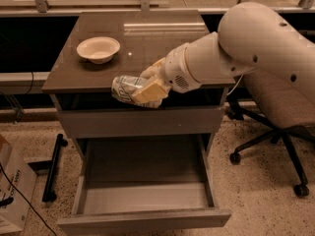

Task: Pick 7up can from middle drawer and place on counter

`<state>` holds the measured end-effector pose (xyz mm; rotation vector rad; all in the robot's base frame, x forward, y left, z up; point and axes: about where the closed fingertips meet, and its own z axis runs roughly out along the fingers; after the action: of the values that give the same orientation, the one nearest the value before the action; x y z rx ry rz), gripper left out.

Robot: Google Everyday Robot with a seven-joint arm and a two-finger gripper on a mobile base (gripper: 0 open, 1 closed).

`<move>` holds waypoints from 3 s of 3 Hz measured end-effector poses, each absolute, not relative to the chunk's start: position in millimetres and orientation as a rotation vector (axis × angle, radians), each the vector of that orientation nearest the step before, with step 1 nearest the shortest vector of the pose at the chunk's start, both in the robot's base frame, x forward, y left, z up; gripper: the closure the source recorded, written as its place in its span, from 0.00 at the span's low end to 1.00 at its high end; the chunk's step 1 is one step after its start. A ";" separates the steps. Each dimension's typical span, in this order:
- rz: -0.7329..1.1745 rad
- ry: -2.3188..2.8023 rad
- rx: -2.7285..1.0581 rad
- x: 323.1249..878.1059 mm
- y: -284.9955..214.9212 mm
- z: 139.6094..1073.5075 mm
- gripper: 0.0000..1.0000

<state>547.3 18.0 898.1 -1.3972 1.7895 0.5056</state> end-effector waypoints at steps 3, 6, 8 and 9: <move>0.350 1.802 -1.265 588.2 14.0 919.7 1.00; 0.185 1.977 -1.041 756.9 -67.4 879.2 0.75; 0.209 2.034 -1.015 793.3 -82.8 849.8 0.28; 0.209 2.034 -1.015 793.3 -82.7 849.7 0.05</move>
Offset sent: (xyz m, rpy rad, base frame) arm 0.0230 -0.0053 0.0058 0.0070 -0.0620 -0.1323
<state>793.3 -82.7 849.7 -1.0154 2.0337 0.2089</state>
